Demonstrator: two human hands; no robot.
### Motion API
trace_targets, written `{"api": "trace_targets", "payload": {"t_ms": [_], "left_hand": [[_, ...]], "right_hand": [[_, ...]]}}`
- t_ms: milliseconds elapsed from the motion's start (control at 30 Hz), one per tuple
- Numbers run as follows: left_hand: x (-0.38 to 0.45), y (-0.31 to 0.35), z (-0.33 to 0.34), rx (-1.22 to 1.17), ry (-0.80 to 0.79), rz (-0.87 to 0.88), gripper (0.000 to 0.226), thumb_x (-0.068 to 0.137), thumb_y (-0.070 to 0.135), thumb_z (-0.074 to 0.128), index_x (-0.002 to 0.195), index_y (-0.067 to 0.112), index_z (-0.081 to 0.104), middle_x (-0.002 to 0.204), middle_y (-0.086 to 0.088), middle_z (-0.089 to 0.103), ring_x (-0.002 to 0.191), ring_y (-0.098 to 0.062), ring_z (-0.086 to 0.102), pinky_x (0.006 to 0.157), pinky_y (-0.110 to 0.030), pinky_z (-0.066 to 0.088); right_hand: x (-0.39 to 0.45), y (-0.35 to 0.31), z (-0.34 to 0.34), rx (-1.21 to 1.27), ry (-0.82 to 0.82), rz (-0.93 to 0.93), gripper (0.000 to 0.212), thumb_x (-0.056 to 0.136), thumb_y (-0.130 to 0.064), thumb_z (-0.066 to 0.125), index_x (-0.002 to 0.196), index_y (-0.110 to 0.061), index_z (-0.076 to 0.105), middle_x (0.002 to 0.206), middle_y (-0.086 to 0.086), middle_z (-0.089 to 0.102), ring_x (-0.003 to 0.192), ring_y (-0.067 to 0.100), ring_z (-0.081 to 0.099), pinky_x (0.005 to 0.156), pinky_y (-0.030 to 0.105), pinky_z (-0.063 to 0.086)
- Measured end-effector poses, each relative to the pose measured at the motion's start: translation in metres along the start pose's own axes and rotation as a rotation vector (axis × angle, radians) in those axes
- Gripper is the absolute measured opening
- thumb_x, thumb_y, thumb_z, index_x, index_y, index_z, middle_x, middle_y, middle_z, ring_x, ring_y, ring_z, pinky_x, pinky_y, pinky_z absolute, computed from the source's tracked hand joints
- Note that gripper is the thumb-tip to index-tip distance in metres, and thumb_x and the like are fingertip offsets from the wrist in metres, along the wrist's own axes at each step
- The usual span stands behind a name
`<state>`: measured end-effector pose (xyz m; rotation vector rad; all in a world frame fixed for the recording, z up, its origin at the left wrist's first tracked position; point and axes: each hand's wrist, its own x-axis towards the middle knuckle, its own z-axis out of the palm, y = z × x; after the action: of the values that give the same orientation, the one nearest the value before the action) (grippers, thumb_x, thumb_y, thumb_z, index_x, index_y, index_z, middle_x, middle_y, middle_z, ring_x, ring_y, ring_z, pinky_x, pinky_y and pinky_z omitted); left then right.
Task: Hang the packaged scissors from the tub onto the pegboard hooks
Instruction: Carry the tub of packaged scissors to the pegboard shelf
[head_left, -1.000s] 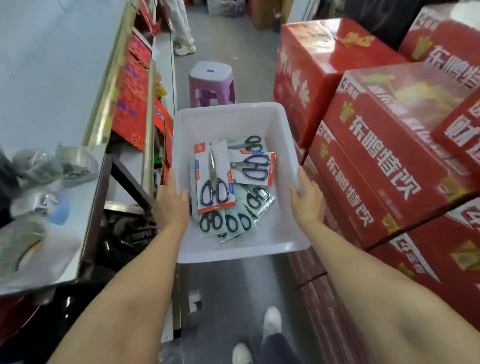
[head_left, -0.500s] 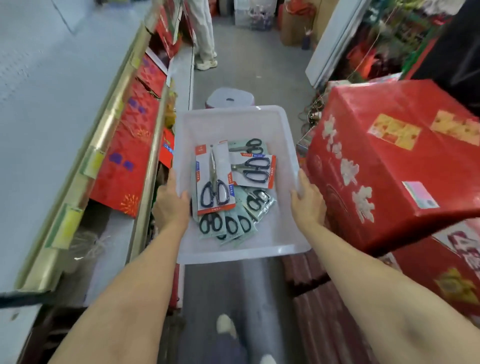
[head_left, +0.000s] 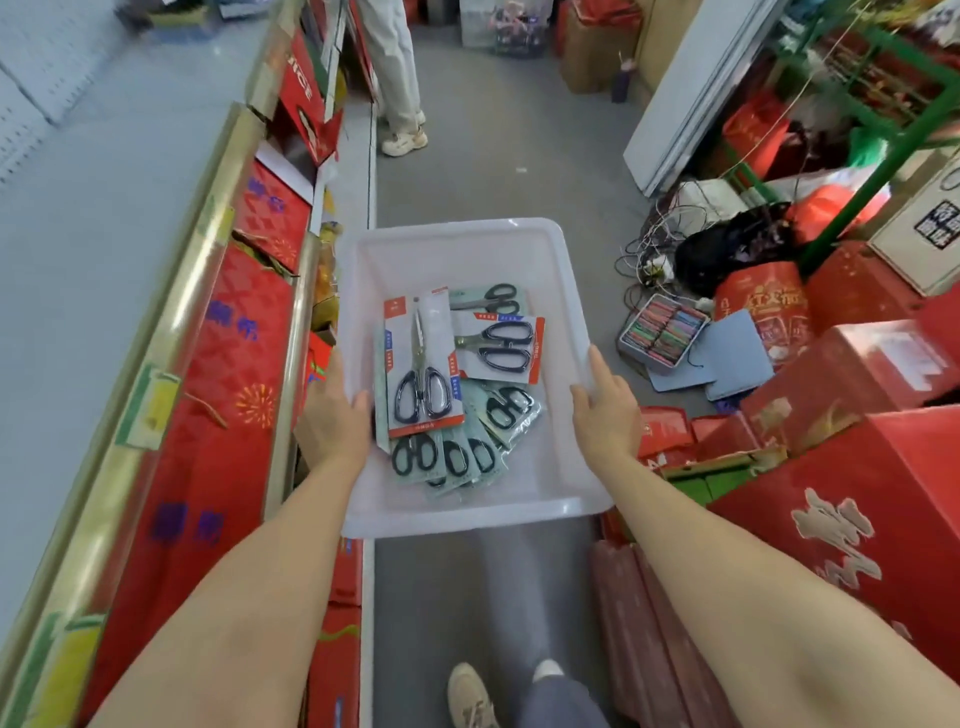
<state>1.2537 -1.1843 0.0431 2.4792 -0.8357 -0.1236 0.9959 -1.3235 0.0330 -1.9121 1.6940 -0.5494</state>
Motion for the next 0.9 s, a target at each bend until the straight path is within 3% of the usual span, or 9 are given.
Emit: {"api": "trace_targets", "payload": {"t_ms": [200, 400, 567, 800, 900], "left_hand": [[0.102, 0.035, 0.057, -0.001, -0.040, -0.013, 0.064, 0.095, 0.026, 0.056, 0.152, 0.028, 0.027, 0.113, -0.022, 0.057, 0.100, -0.038, 0.057, 0.083, -0.043, 0.045], [0.191, 0.068, 0.105, 0.000, -0.063, -0.065, 0.065, 0.095, 0.027, 0.056, 0.153, 0.028, 0.028, 0.135, -0.021, 0.052, 0.114, -0.040, 0.054, 0.087, -0.043, 0.046], [0.263, 0.085, 0.135, 0.021, -0.081, -0.078, 0.066, 0.094, 0.027, 0.057, 0.152, 0.030, 0.028, 0.125, -0.021, 0.055, 0.112, -0.040, 0.055, 0.087, -0.047, 0.046], [0.370, 0.090, 0.200, 0.019, -0.122, -0.063, 0.065, 0.095, 0.027, 0.058, 0.152, 0.029, 0.029, 0.128, -0.016, 0.057, 0.111, -0.037, 0.057, 0.087, -0.044, 0.044], [0.409, 0.086, 0.229, 0.037, -0.129, -0.064, 0.063, 0.097, 0.026, 0.057, 0.153, 0.027, 0.028, 0.123, -0.014, 0.059, 0.104, -0.032, 0.058, 0.078, -0.040, 0.042]], "right_hand": [[0.111, -0.020, 0.027, -0.019, -0.009, 0.025, 0.055, 0.099, -0.028, 0.048, 0.150, -0.034, 0.030, 0.117, 0.008, 0.055, 0.101, 0.033, 0.057, 0.088, 0.041, 0.044], [0.216, -0.039, 0.051, -0.064, -0.029, 0.022, 0.054, 0.100, -0.028, 0.046, 0.150, -0.035, 0.028, 0.112, 0.007, 0.055, 0.094, 0.030, 0.057, 0.086, 0.041, 0.044], [0.290, -0.056, 0.082, -0.078, -0.071, 0.046, 0.054, 0.100, -0.029, 0.044, 0.150, -0.035, 0.026, 0.109, 0.006, 0.054, 0.082, 0.021, 0.045, 0.077, 0.036, 0.037], [0.387, -0.074, 0.154, -0.125, -0.094, 0.108, 0.054, 0.100, -0.031, 0.043, 0.151, -0.035, 0.024, 0.100, 0.002, 0.048, 0.077, 0.022, 0.047, 0.070, 0.033, 0.035], [0.420, -0.076, 0.189, -0.145, -0.097, 0.140, 0.053, 0.100, -0.030, 0.043, 0.150, -0.036, 0.025, 0.095, 0.000, 0.046, 0.074, 0.024, 0.048, 0.068, 0.034, 0.035]]}}
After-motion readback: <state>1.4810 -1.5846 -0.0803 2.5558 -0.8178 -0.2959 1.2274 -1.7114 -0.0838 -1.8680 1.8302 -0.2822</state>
